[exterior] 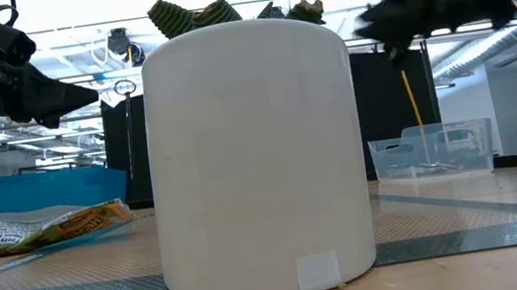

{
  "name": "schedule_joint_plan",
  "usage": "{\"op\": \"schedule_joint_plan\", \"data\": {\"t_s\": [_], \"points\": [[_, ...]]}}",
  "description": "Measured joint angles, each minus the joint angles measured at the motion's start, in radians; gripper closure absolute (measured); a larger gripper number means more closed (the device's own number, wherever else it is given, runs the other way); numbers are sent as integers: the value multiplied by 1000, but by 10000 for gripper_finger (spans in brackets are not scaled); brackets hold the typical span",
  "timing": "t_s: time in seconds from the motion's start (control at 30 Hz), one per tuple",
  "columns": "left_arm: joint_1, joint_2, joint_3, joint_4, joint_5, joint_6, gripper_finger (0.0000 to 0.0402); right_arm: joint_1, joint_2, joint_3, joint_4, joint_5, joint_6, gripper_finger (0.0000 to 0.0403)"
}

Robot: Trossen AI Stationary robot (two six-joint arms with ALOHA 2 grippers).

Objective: Pick and place Granola Bars by type
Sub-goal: Put the red granola bar into the right transparent bin

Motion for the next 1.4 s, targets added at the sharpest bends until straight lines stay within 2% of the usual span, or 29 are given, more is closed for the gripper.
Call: {"op": "schedule_joint_plan", "data": {"t_s": [0.13,0.27,0.6,0.9,1.03,1.27,1.4], "points": [[0,0,0,0,0,0,360,109,-111,-86,72,10,27,305],[0,0,0,0,0,0,360,264,-163,-128,71,114,-25,305],[0,0,0,0,0,-1,360,778,-151,-160,114,581,-314,305],[0,0,0,0,0,-1,360,1136,-101,-160,108,975,-376,305],[0,0,0,0,0,-1,360,1238,-82,-160,115,1073,-382,305],[0,0,0,0,0,-1,360,1306,-75,-165,104,1073,-447,305],[0,0,0,0,0,0,360,1307,-103,-230,163,1105,-471,305]]}}
